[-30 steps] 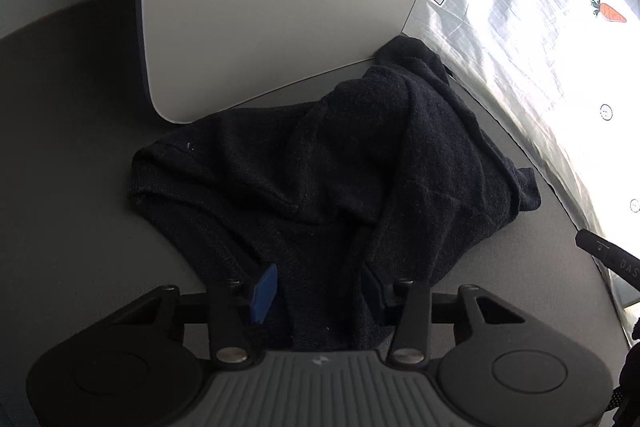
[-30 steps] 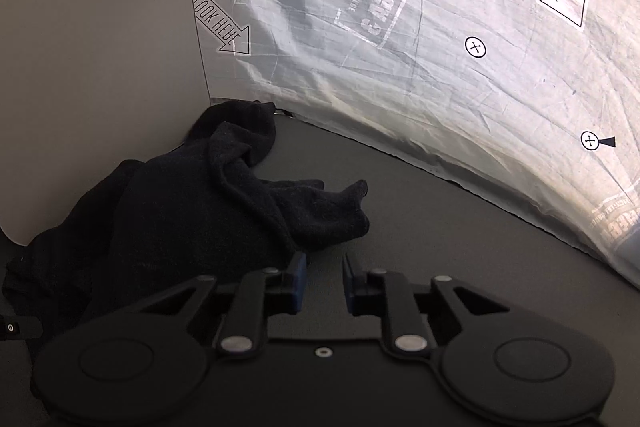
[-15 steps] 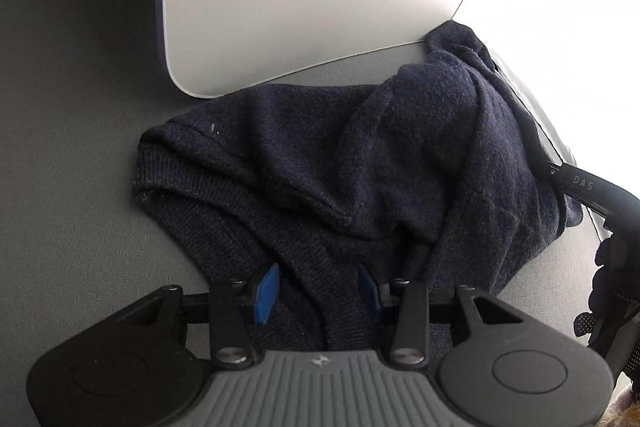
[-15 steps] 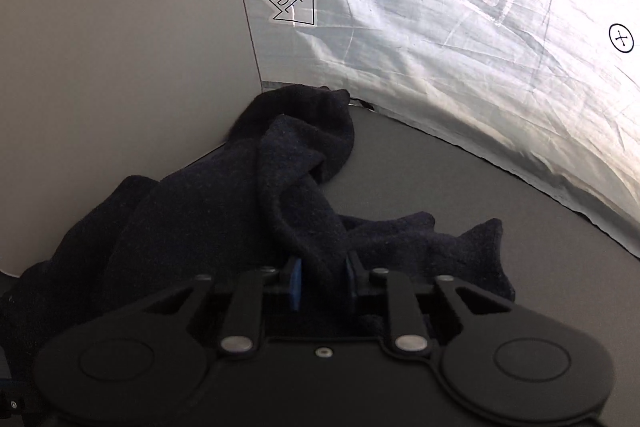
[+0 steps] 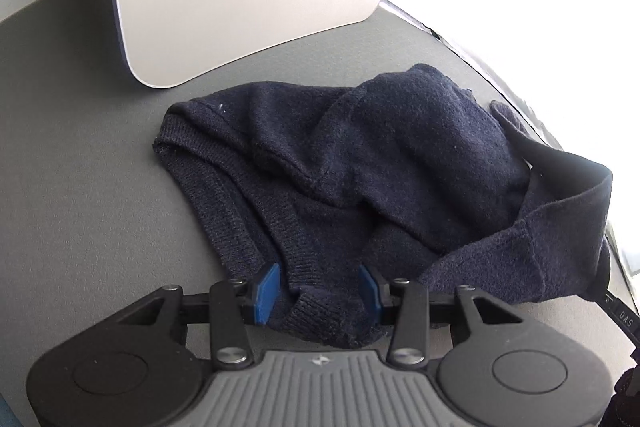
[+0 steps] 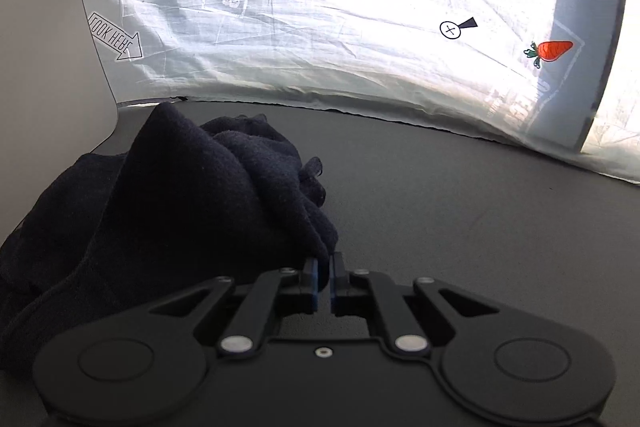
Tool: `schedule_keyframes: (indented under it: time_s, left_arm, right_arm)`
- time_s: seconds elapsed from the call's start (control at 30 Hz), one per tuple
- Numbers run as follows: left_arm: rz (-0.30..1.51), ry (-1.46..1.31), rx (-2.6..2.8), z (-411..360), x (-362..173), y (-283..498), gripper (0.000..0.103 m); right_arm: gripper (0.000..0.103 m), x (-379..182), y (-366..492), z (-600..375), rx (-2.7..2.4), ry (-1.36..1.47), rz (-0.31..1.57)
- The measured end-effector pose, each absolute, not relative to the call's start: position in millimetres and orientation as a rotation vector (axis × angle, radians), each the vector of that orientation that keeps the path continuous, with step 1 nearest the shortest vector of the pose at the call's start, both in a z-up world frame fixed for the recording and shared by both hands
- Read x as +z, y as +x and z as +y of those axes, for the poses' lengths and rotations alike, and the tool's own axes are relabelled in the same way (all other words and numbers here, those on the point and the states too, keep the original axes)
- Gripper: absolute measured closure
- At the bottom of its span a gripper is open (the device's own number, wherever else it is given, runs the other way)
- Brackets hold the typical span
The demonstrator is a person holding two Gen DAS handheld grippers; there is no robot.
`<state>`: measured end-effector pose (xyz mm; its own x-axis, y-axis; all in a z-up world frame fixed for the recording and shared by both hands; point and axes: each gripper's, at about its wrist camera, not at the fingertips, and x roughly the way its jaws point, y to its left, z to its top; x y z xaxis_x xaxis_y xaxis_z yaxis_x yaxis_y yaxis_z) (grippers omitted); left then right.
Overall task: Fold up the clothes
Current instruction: 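Grasp the navy sweater with the left gripper while the right gripper grasps it too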
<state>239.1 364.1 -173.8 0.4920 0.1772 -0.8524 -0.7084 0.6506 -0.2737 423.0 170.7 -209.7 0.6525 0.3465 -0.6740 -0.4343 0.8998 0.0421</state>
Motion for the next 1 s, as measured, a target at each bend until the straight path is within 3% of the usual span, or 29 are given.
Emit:
schedule_keyframes:
  time_s: [0.17, 0.53, 0.67, 0.87, 1.0]
  left_arm:
    - [0.888, -0.6, 0.505, 272, -163, 233, 0.058]
    - [0.941, -0.564, 0.334, 297, -172, 231, 0.058]
    - [0.981, -0.571, 0.306, 279, -190, 229, 0.058]
    - [0.978, -0.63, 0.355, 290, -185, 213, 0.057]
    - [0.97, -0.636, 0.395, 302, -182, 211, 0.057]
  right_arm:
    - [0.098, -201, 398, 76, 0.312, -0.14, 0.722]
    - [0.096, -201, 354, -152, 0.038, -0.126, 0.753]
    - [0.076, -201, 344, -170, 0.09, -0.134, 0.742]
    - [0.064, -190, 339, -152, 0.15, -0.23, 0.691]
    - [0.063, -189, 341, -151, 0.155, -0.124, 0.726]
